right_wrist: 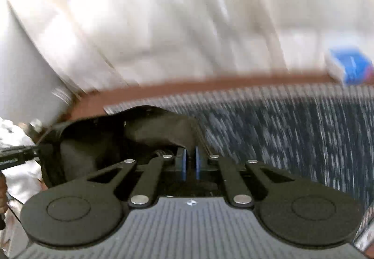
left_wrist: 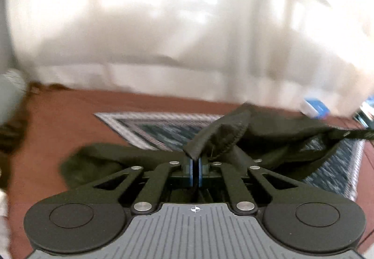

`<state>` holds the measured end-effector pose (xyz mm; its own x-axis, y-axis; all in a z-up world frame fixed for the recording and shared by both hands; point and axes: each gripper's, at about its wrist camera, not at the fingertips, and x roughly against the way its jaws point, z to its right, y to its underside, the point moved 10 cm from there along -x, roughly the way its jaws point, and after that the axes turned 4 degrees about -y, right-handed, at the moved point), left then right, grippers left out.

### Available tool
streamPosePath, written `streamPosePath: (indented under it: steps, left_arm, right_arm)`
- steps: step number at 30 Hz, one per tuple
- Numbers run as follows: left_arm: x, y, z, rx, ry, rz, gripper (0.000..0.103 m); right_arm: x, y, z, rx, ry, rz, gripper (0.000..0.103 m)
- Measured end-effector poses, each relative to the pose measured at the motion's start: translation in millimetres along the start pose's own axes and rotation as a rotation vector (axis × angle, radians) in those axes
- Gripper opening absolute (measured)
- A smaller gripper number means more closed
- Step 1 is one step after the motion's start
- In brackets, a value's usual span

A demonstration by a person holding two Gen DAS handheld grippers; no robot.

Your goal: Fold clothes

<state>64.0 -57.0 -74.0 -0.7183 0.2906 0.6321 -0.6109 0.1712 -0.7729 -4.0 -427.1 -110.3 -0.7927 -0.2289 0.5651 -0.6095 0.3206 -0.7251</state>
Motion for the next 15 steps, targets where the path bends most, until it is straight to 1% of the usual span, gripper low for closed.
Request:
streamPosePath:
  steps: [2, 4, 8, 10, 11, 13, 15]
  left_arm:
    - [12, -9, -33, 0.013, -0.069, 0.024, 0.000]
    - [22, -16, -66, 0.020, -0.144, 0.046, 0.000]
    - [34, -21, -130, 0.084, -0.256, 0.053, 0.000]
    - [39, -16, -164, 0.097, -0.337, 0.045, 0.000]
    - [37, -10, -178, 0.107, -0.370, 0.031, 0.000]
    - [25, 7, -206, 0.148, -0.404, -0.024, 0.000]
    - [9, 28, -225, 0.161, -0.411, -0.090, 0.002]
  right_arm:
    - [4, -29, -22, 0.042, -0.032, 0.052, 0.009]
    - [-1, -51, -45, 0.078, -0.075, 0.077, 0.009]
    - [-25, -86, -91, 0.147, -0.139, 0.097, 0.008]
    - [-41, -99, -112, 0.162, -0.166, 0.097, 0.008]
    - [-51, -103, -123, 0.164, -0.184, 0.090, 0.008]
    - [-76, -107, -146, 0.186, -0.211, 0.062, 0.009]
    - [-108, -103, -168, 0.227, -0.216, 0.016, 0.009]
